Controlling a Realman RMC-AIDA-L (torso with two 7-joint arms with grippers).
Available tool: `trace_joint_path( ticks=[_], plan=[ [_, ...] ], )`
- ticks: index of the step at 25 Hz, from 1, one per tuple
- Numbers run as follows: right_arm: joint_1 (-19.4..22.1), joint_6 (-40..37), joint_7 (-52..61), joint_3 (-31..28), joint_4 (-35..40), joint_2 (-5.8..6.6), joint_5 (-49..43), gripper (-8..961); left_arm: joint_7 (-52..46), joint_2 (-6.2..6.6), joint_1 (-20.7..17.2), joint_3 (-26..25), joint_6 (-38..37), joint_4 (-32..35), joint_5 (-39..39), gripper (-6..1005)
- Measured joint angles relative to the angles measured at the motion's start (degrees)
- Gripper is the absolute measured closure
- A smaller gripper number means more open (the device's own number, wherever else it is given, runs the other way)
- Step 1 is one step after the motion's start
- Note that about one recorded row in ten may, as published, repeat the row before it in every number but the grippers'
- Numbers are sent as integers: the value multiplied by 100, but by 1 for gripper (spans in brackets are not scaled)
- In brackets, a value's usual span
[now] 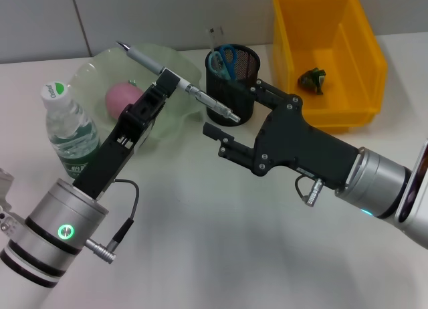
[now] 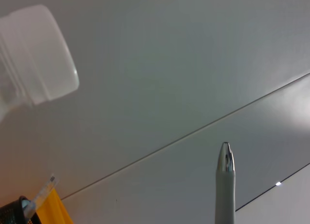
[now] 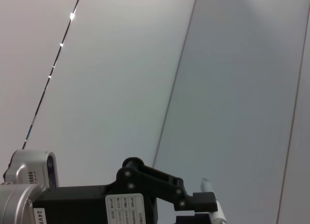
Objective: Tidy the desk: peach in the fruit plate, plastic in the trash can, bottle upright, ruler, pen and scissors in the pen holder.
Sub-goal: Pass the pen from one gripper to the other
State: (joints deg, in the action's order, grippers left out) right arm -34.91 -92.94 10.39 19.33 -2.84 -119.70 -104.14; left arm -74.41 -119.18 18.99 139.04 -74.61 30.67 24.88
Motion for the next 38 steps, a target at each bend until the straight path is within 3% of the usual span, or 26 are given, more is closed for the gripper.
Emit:
trace_joint_path(
  ticks=[24, 38],
  plan=[
    [-113, 145, -21, -134, -174, 0, 0, 398, -48, 0, -10, 0, 0, 0, 9, 762],
    [-117, 160, -21, -141, -202, 0, -9, 614, -56, 0, -3, 0, 5, 0, 9, 754]
  ],
)
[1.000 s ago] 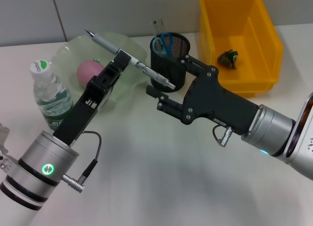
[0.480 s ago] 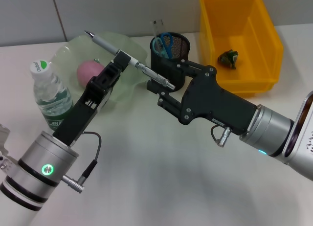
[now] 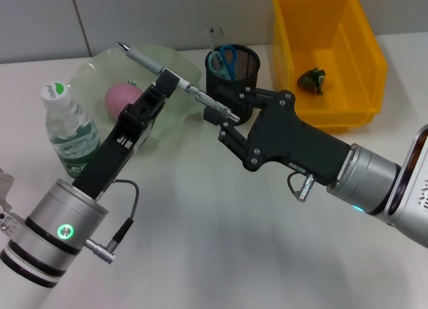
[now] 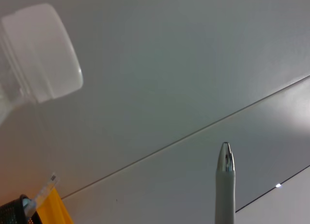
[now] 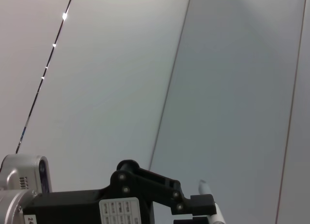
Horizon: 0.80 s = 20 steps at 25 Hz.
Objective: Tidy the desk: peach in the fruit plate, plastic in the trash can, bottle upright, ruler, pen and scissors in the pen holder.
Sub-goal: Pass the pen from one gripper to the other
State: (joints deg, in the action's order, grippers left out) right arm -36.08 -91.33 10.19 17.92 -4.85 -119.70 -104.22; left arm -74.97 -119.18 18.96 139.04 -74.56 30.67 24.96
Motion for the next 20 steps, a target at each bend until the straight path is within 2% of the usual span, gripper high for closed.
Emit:
trace_joint_path(
  ticks=[20],
  plan=[
    [-31, 8, 0, 0, -42, 0, 2, 806, -9, 0, 3, 0, 3, 0, 21, 742]
  ],
)
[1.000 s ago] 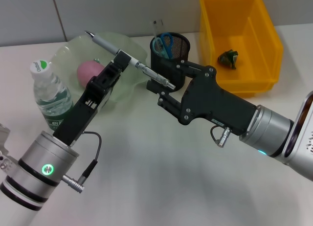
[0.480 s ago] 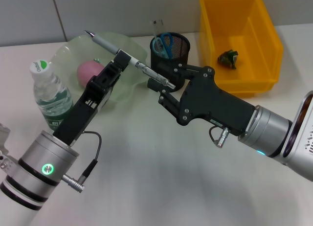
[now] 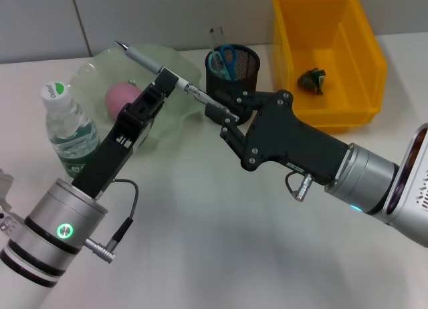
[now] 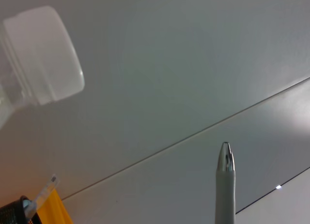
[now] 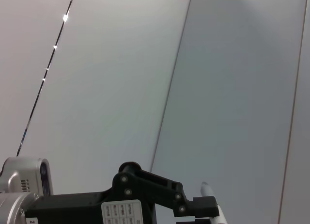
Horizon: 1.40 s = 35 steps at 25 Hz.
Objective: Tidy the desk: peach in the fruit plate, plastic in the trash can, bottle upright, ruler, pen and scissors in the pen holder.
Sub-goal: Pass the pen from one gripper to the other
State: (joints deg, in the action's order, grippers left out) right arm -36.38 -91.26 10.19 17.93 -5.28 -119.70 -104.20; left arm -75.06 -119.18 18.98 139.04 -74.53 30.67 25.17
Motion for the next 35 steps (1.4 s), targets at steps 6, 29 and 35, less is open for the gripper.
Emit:
trace_joint_path(
  ticks=[6, 29, 35],
  plan=[
    [-1, 2, 0, 1, 0, 0, 4, 827, 0, 0, 0, 0, -20, 0, 1, 739],
    [64, -82, 0, -85, 12, 0, 6, 828, -4, 0, 11, 0, -146, -13, -52, 430],
    [116, -174, 18, -221, -3, 0, 6, 827, 56, 0, 3, -4, -450, -121, -53, 293]
  ],
)
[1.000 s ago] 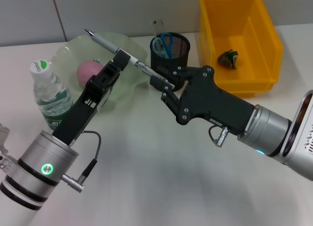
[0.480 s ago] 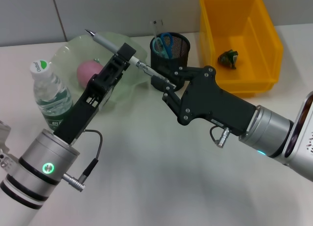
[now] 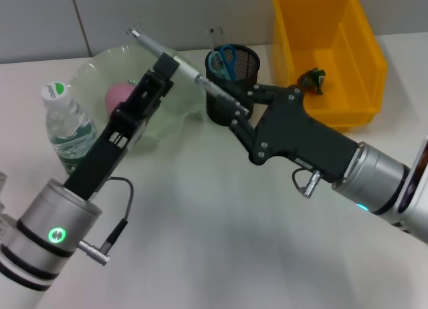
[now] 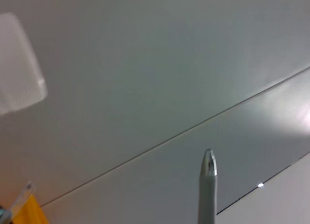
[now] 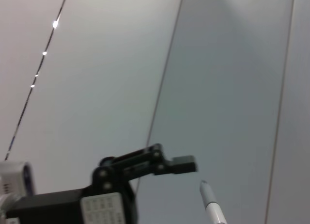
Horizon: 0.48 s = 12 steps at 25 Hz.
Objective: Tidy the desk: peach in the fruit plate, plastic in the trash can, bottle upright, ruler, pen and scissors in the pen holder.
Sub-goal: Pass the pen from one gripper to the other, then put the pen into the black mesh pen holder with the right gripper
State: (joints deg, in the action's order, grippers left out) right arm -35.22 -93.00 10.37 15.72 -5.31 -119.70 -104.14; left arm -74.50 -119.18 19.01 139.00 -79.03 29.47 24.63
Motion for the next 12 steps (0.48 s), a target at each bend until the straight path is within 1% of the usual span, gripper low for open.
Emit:
trace_joint_path(
  ticks=[1, 3, 4, 5, 6, 8, 9, 10, 12],
  plan=[
    [23, -48, 40, -62, -3, 0, 0, 827, 24, 0, 0, -6, -83, -37, 1, 270],
    [72, -142, 186, -176, 0, 9, 0, 827, 139, 1, 20, -17, -221, -123, -1, 181],
    [137, -276, 465, -307, 53, 25, 0, 827, 333, 9, 69, -15, -329, -198, -37, 137],
    [137, -276, 465, -307, 53, 25, 0, 827, 333, 9, 69, -15, -329, -198, -37, 153],
    [208, -400, 827, -423, 165, 32, 0, 827, 433, 16, 97, -14, -380, -235, -109, 170],
    [241, -445, 1032, -468, 225, 35, 0, 827, 662, 35, 187, -38, -526, -344, -361, 203],
    [300, -499, 1448, -521, 373, 39, 0, 827, 896, 46, 315, -59, -728, -475, -658, 219],
    [300, -499, 1448, -521, 373, 39, 0, 827, 896, 46, 315, -59, -728, -475, -658, 236],
    [392, -526, 2111, -534, 636, 41, 0, 828, 1380, 64, 529, -60, -1076, -739, -1064, 269]
  ],
)
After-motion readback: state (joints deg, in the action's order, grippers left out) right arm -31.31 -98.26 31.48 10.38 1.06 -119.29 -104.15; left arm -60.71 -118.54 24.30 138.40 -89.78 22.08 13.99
